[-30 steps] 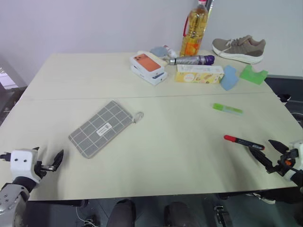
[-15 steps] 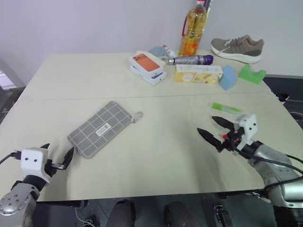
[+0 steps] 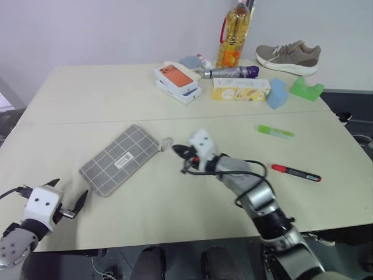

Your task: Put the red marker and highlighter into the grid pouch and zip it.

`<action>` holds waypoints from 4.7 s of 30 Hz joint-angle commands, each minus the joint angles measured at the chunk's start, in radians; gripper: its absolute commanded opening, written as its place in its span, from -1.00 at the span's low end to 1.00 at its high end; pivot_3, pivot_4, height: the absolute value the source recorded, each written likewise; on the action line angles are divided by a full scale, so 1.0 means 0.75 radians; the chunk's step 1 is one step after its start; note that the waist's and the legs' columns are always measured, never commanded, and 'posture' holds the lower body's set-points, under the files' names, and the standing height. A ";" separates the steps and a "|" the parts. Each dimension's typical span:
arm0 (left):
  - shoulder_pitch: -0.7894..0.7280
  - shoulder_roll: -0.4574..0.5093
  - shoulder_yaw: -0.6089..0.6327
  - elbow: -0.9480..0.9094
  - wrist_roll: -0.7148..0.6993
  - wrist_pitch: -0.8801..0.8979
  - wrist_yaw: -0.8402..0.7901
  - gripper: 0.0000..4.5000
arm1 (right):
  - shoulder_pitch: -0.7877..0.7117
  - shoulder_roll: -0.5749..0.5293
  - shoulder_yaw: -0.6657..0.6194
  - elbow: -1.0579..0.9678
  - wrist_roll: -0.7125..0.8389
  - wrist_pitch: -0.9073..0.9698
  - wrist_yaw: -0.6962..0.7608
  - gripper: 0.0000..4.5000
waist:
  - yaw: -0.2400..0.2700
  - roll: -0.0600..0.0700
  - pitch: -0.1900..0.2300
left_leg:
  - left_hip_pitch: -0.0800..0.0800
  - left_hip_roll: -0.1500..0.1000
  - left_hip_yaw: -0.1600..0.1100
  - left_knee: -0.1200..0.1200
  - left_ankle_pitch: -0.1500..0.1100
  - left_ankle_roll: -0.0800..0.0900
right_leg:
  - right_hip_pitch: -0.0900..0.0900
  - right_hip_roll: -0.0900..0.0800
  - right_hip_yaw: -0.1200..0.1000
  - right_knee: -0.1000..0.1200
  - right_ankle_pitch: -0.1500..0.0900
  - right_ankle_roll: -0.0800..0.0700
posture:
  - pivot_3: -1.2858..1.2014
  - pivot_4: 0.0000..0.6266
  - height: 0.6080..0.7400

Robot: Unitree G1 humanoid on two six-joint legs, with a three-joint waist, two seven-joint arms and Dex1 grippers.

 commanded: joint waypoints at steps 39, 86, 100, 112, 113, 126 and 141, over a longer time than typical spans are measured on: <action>-0.328 0.327 -0.334 0.619 0.684 -1.105 0.211 1.00 | -0.416 0.416 -0.035 0.813 -0.233 0.019 -0.074 -0.97 | -0.039 0.006 0.000 | 0.002 -0.001 0.002 -0.002 0.004 0.001 | -0.007 -0.006 -0.001 0.016 -0.001 -0.003 | 0.03 -0.52 1.00; -0.655 -0.125 -0.754 0.003 0.165 -0.271 -0.044 -1.00 | 0.045 -0.404 -0.372 -0.230 0.022 0.289 0.209 0.99 | -0.014 0.010 0.006 | -0.018 0.000 0.000 0.019 0.006 0.004 | -0.015 0.001 -0.001 0.021 0.002 0.003 | 0.03 -0.52 1.00; -0.663 -0.135 -0.757 0.039 0.223 -0.303 -0.031 -1.00 | 0.037 -0.381 -0.360 -0.226 0.030 0.318 0.189 -0.98 | 0.000 0.010 0.006 | -0.019 0.000 0.000 0.019 0.006 0.004 | -0.015 0.001 -0.001 0.020 0.002 0.003 | 0.03 -0.52 1.00; -0.799 -0.262 -0.878 0.174 0.326 -0.324 -0.014 -1.00 | 0.000 -0.516 -0.129 -0.467 -0.036 0.378 0.291 -0.98 | 0.007 0.010 0.006 | -0.019 0.000 0.000 0.020 0.006 0.004 | -0.015 0.001 -0.002 0.020 0.002 0.003 | 0.03 -0.52 1.00; -0.810 -0.271 -0.888 0.183 0.335 -0.328 -0.015 -1.00 | -0.009 -0.521 -0.116 -0.478 -0.041 0.385 0.295 -0.98 | 0.008 0.010 0.006 | -0.019 0.000 -0.001 0.020 0.006 0.004 | -0.015 0.001 -0.002 0.020 0.003 0.003 | 0.03 -0.52 1.00; -0.999 -0.441 -0.970 0.350 0.391 -0.351 0.027 -1.00 | -0.070 -0.582 0.017 -0.653 -0.039 0.424 0.416 -0.98 | 0.036 0.010 0.006 | -0.020 -0.001 -0.001 0.021 0.006 0.004 | -0.015 0.002 -0.002 0.020 0.003 0.003 | 0.03 -0.52 1.00; -1.037 -0.534 -0.972 0.432 0.425 -0.349 0.116 -1.00 | -0.047 -0.626 -0.091 -0.714 0.056 0.466 0.503 -0.42 | 0.037 0.009 0.006 | -0.020 -0.001 -0.002 0.023 0.006 0.004 | -0.015 0.002 -0.003 0.020 0.003 0.003 | 0.03 -0.52 1.00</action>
